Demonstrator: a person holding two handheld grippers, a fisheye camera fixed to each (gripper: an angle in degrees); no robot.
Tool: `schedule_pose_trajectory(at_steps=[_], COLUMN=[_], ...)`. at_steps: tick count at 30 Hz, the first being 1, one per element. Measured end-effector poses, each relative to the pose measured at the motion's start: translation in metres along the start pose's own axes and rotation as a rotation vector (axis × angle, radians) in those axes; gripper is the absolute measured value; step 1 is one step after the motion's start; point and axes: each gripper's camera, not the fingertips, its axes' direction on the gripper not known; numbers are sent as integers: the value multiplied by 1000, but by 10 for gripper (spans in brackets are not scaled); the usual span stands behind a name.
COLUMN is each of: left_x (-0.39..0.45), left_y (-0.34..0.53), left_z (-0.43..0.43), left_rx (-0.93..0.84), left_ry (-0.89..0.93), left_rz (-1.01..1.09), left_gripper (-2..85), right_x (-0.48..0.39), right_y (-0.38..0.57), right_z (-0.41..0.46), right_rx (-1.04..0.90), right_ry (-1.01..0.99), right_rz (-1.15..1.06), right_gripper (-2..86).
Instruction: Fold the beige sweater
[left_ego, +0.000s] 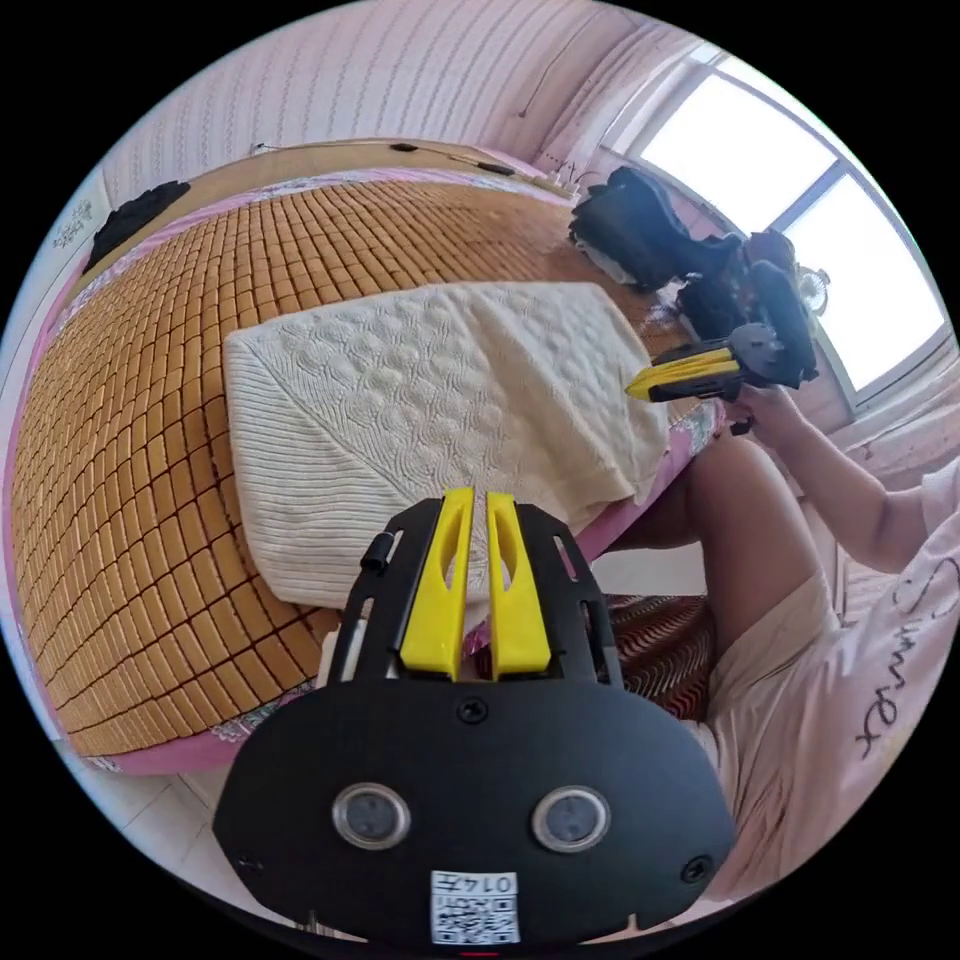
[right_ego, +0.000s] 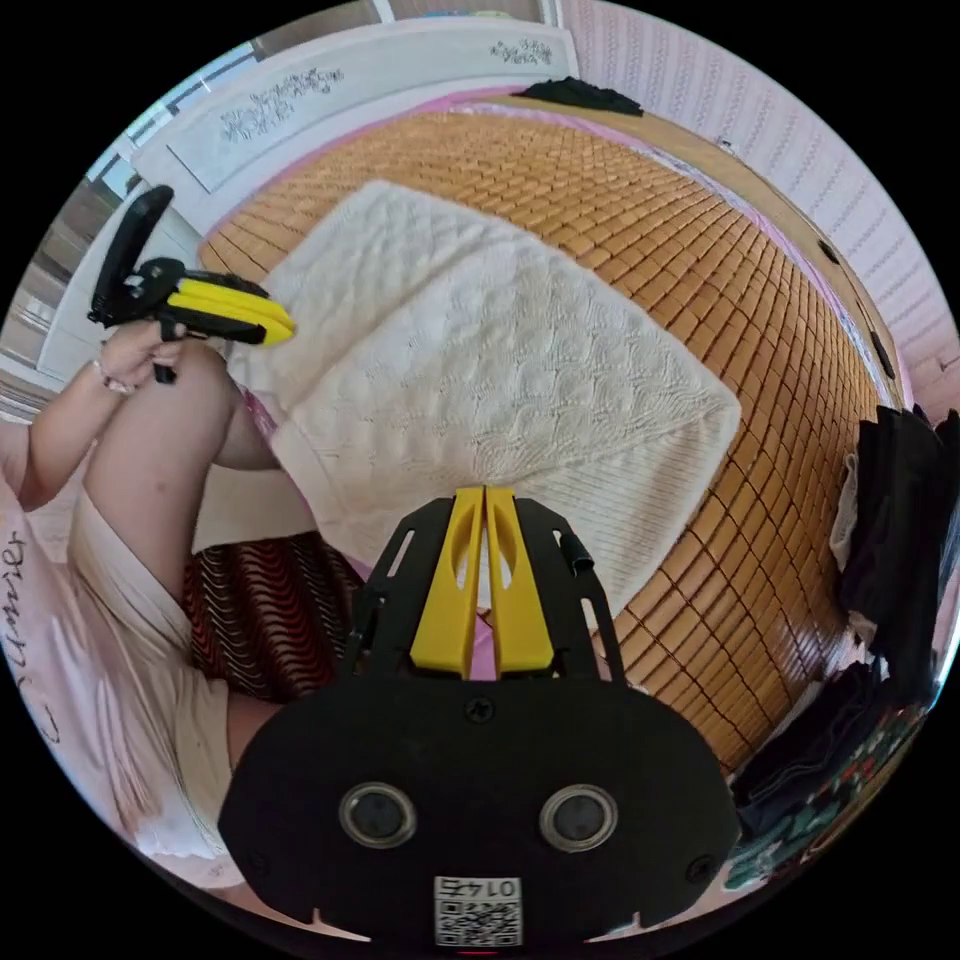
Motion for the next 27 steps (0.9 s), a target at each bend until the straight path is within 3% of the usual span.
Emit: schedule_pose_trajectory(at_steps=[2,4,7,12,15,17,22,24,27], left_x=[16,19,15,45,85,122,186,198,212], left_y=[-5,-1,1,-7,-9,-22,-42,-38,-28], left_z=[24,13,0,-21,-54,-52,-7,9,-2], left_rx=[-123,-101,-98,-113,-31,12,-17,-62,10], left_ry=[-173,-186,-132,-130,-228,-142,-98,-108,-128], left_rz=[39,43,-18,-2,61,114,190,230,265], left_gripper=[-7,-9,-10,-10,-10,-10,-10,-10,-10], right_x=[-7,-4,8,1,-6,-20,-47,-45,-40], right_y=[5,9,12,-11,-48,-99,-171,-175,-187], right_z=[4,8,9,-15,-47,-45,24,22,2], right_rx=[19,-14,42,-71,69,120,-82,-88,-164], right_ry=[87,155,32,5,-61,-107,61,51,21], right_rz=[-36,-29,48,-52,-112,-163,-239,-252,-288], right_gripper=[-4,-4,-5,-6,-5,-4,-4,-5,-5])
